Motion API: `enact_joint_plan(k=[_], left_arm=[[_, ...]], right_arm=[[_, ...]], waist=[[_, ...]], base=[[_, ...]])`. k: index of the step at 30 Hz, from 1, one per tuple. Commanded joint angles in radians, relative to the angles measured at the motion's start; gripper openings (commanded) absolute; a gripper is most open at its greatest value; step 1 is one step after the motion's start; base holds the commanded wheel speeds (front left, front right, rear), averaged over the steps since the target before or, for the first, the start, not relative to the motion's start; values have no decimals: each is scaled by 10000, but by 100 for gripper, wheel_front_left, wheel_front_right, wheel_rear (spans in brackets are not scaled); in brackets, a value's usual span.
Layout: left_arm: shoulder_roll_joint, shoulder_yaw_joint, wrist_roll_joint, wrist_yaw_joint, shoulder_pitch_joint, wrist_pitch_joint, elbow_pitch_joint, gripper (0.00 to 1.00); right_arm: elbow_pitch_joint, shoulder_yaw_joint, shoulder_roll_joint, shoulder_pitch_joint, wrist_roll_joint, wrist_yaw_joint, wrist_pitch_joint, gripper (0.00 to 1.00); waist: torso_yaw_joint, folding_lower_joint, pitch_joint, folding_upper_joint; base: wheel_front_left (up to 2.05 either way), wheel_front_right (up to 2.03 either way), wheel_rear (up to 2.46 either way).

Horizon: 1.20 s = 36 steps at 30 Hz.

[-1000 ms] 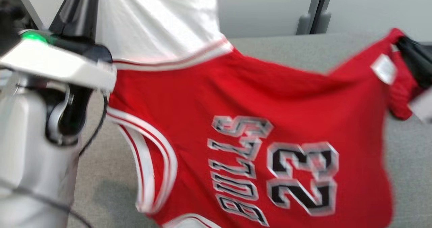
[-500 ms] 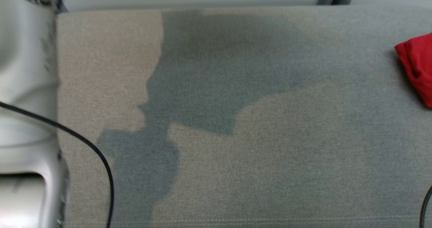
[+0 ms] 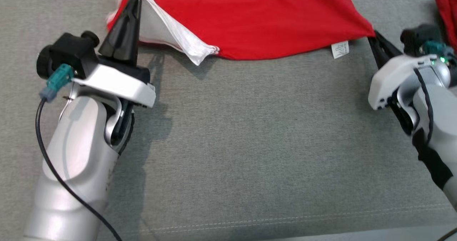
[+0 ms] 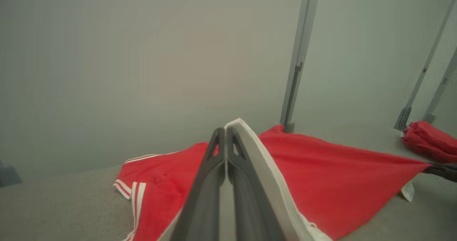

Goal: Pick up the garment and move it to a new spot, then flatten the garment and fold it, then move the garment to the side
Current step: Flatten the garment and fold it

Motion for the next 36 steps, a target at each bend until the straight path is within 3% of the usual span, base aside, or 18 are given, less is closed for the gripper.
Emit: enact_joint_plan(k=[1,10,18,27,36], left_arm=[[269,352,166,-69,91,-23,-466,0],[175,1059,1224,-70,2764,-24,-2325,0],[-98,526,1256,-70,4917,-24,-3503,0],[242,-176,1412,-70,6470,-24,-3082,0],[516,-717,1203,-71,7138,-24,-1877,0]], right_arm=[[-79,94,-227,369,243,-2,-196,0],[-880,-371,-932,2209,1314,-2,-302,0],[-1804,-783,-1111,4417,997,-2,-304,0],[-2561,-1665,-1336,5757,326,-2,-305,0],[-2353,-2099,-1344,6136,-250,-2,-301,0]], waist=[[-160,0,88,0],[-201,0,-650,0],[6,0,-1259,0],[32,0,-1668,0],[170,0,-1685,0]], base=[[0,0,0],[0,0,0],[0,0,0],[0,0,0],[0,0,0]])
